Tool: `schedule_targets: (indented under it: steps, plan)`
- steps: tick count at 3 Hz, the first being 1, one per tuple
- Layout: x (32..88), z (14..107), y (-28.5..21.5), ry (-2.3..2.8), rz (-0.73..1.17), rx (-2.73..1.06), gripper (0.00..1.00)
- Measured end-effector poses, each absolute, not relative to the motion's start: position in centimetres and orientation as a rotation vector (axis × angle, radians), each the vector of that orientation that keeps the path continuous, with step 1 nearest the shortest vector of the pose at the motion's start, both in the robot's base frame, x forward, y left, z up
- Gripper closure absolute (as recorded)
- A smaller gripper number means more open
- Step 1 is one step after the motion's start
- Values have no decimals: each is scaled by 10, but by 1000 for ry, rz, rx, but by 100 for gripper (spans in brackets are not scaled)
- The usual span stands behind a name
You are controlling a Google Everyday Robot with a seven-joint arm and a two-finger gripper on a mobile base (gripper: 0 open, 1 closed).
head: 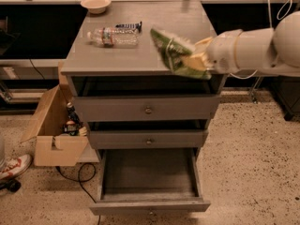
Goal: Place green jalapeno chip bag into bottom drawer
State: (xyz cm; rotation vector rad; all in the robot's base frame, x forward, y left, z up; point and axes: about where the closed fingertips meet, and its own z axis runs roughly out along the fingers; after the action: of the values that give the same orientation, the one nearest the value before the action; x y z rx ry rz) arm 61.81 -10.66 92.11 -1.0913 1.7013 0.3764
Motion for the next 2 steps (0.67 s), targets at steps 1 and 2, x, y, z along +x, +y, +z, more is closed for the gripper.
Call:
schedule_targets:
  steps: [1,2]
  plan:
    - [571,865,-68,1736,493,-1231,100]
    - [539,802,-47,1793,549,-1311,100]
